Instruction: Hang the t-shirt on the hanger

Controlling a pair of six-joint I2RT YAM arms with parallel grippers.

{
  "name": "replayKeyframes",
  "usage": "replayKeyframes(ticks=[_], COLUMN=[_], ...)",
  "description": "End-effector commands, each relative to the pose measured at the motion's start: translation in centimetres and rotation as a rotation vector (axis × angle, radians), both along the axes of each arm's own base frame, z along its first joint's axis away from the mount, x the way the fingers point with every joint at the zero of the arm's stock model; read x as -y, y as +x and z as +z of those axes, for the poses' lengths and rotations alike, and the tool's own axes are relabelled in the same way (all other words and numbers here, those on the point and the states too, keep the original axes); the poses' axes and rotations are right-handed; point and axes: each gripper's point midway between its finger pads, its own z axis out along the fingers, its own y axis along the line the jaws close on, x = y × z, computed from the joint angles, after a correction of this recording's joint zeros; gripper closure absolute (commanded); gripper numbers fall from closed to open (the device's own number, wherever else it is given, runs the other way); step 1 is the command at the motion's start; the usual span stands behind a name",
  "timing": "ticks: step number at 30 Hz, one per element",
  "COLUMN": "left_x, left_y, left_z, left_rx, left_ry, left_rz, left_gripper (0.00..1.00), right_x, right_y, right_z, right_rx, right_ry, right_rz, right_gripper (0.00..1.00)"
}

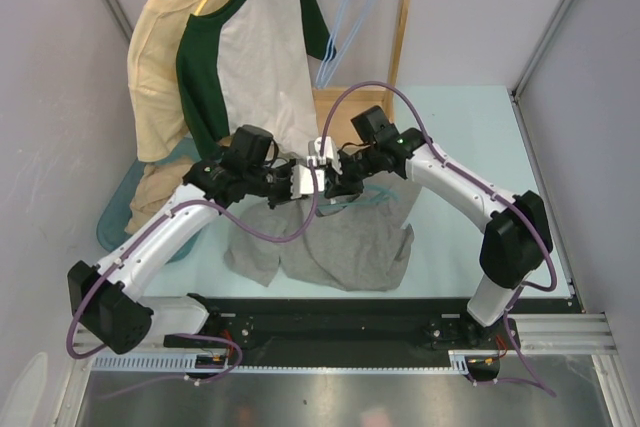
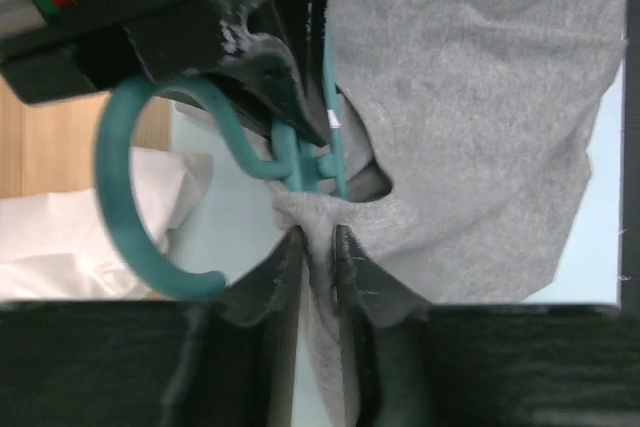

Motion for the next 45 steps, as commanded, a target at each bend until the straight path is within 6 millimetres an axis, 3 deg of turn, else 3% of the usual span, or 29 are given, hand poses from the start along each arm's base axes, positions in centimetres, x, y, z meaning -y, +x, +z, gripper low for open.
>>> replayKeyframes(ticks=[1, 3, 5, 8, 14, 19, 22, 23, 25, 26, 29, 31, 33, 34, 37, 38, 40, 45], left_x=[-1.3, -3.8, -5.0, -5.2, -4.0, -1.6, -1.0, -0.9, -1.1, -1.3, -1.6, -1.7, -1.6, -1.6, -1.3, -1.2, -1.1, -1.1], left_y=[-0.9, 0.2, 0.9, 1.5, 1.8, -0.1, -1.0, -0.9, -1.1, -1.4, -2.1, -2.6, -2.9, -3.0, -3.0, -3.0, -3.0, -3.1], left_z=[0.3, 0.5, 0.4, 0.8, 0.2, -1.3, -2.3, -2.3, -2.8, -3.2, -3.4, -3.2, -3.0, -2.9, -2.7, -2.5, -2.1, -1.3], left_rx=[-0.050, -0.063, -0.034, 0.031, 0.047, 0.008, -0.004, 0.001, -0.007, -0.022, -0.023, -0.011, 0.005, 0.013, 0.024, 0.028, 0.028, 0.050], left_ry=[-0.058, -0.085, -0.080, -0.081, -0.082, -0.064, -0.046, -0.048, -0.039, -0.030, -0.030, -0.044, -0.056, -0.062, -0.069, -0.073, -0.081, -0.084], left_rz=[-0.013, 0.043, 0.052, 0.059, -0.006, -0.097, -0.119, -0.116, -0.111, -0.108, -0.119, -0.126, -0.138, -0.143, -0.139, -0.136, -0.131, -0.122], left_gripper=[0.68, 0.47, 0.40, 0.34, 0.33, 0.42, 0.62, 0.78, 0.88, 0.95, 1.00, 1.00, 0.99, 1.00, 1.00, 1.00, 1.00, 1.00], right_x=[-1.6, -1.6, -1.7, -2.3, -3.2, -4.5, -4.8, -4.8, -4.1, -3.7, -0.9, 1.9, 3.7, 5.6, 7.7, 7.9, 8.4, 5.2], right_y=[1.9, 1.7, 1.3, 0.8, 0.0, -0.2, -0.3, -0.4, -0.2, -0.3, -0.3, 0.4, 0.8, 2.0, 3.6, 3.3, 3.5, 3.4], right_z=[4.4, 4.8, 5.2, 5.2, 5.5, 6.7, 7.2, 7.3, 8.0, 8.2, 9.1, 10.2, 9.2, 9.4, 5.1, 3.2, 0.8, -1.7], right_rx=[0.064, 0.055, 0.050, 0.039, 0.033, 0.051, 0.040, 0.036, 0.025, -0.011, -0.204, -0.273, -0.403, -0.417, -0.482, -0.507, -0.532, -0.557], right_ry=[0.147, 0.169, 0.186, 0.198, 0.206, 0.237, 0.239, 0.239, 0.242, 0.236, 0.241, 0.275, 0.288, 0.309, 0.254, 0.209, 0.144, 0.088], right_rz=[0.002, 0.011, 0.030, 0.058, 0.082, 0.091, 0.077, 0.072, 0.041, 0.012, -0.108, -0.195, -0.319, -0.414, -0.649, -0.695, -0.796, -0.905], right_gripper=[1.00, 1.00, 1.00, 1.00, 1.00, 1.00, 1.00, 1.00, 0.98, 0.92, 0.25, 0.07, 0.03, 0.02, 0.03, 0.03, 0.03, 0.06])
